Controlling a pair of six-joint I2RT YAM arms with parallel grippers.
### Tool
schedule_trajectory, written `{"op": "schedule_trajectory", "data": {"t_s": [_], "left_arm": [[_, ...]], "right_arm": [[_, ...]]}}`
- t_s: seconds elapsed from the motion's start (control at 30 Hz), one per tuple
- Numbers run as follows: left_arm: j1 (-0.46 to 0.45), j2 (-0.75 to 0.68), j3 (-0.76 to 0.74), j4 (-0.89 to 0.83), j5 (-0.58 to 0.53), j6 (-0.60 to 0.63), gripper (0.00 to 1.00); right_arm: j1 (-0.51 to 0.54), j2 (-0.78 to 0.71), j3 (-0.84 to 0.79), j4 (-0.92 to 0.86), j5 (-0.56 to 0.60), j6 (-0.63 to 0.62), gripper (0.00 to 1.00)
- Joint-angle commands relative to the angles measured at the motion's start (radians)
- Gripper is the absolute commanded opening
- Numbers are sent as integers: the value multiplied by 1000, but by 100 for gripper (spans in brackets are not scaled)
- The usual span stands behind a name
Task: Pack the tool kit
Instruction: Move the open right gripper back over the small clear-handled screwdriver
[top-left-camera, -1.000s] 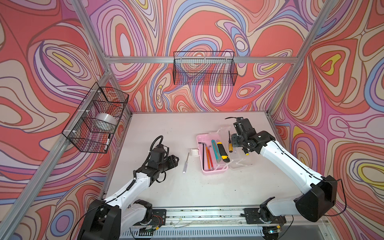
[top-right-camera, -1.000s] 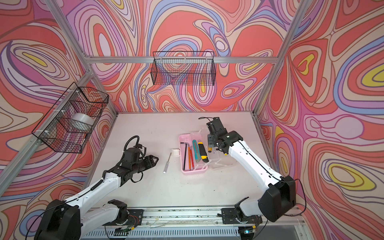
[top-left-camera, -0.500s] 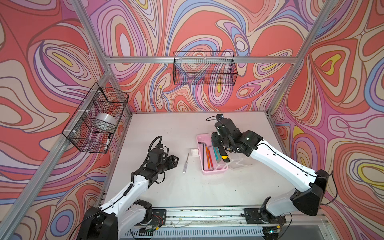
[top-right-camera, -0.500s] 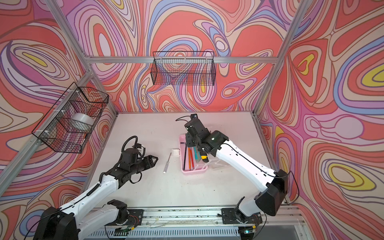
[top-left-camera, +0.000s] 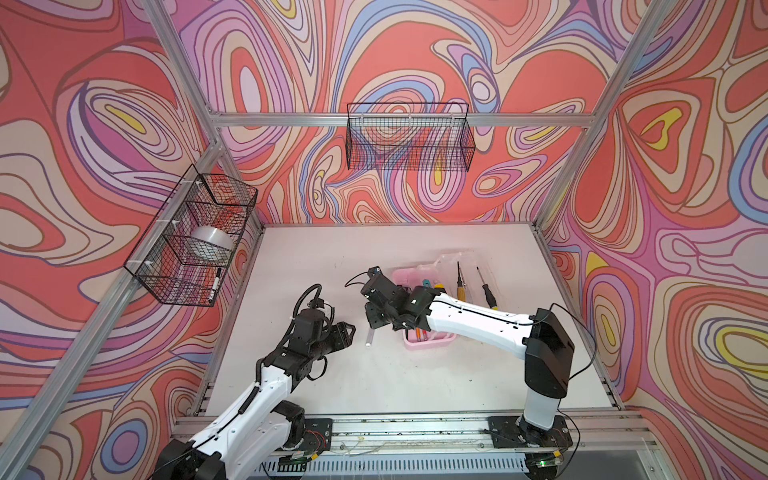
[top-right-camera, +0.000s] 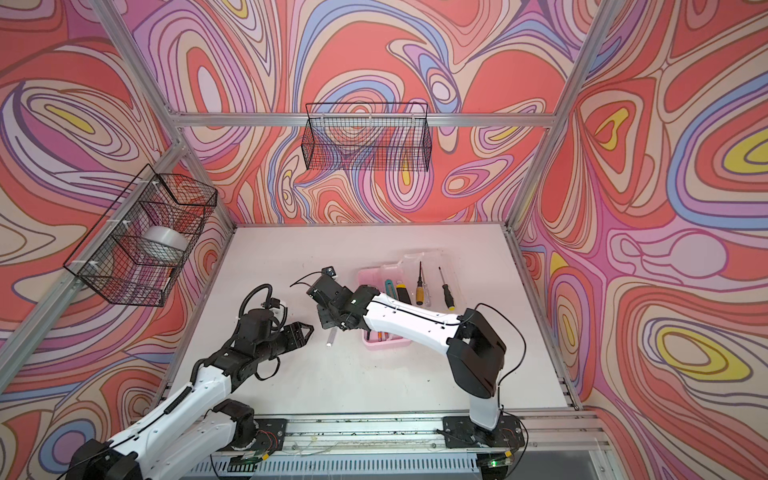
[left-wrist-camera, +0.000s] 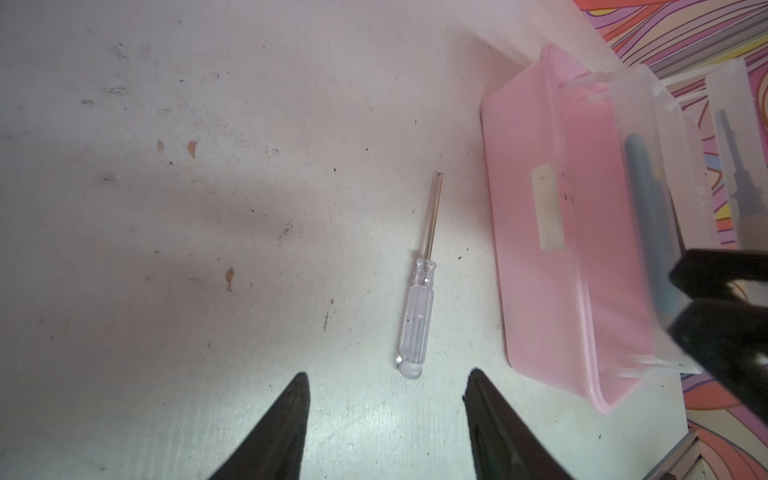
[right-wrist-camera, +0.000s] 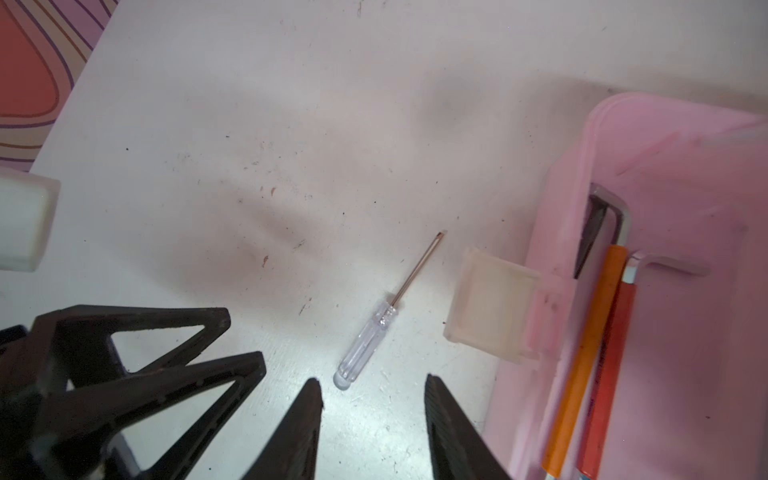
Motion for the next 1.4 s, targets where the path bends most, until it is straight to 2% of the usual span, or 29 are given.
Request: {"op": "schedule_trajectory", "data": {"t_s": [0.0, 0.27, 0.7, 1.0, 1.37], "left_arm": [[-3, -40, -17, -35, -1, -13, 61], [-4, -67, -41, -28, -4, -22, 61], [-2, -126, -74, -43, -33, -34, 61], [-2, -95, -82, -13, -28, -25, 61], [-1, -87, -81, -11, -41, -15, 61]], "right_arm": [[21, 36, 36, 47, -9, 67, 42], [31, 93, 7, 84, -16, 168, 40], [32, 206, 12, 73, -77, 250, 35], [31, 189, -19, 26, -53, 306, 39], [32, 283, 97, -77, -35, 356, 40]]}}
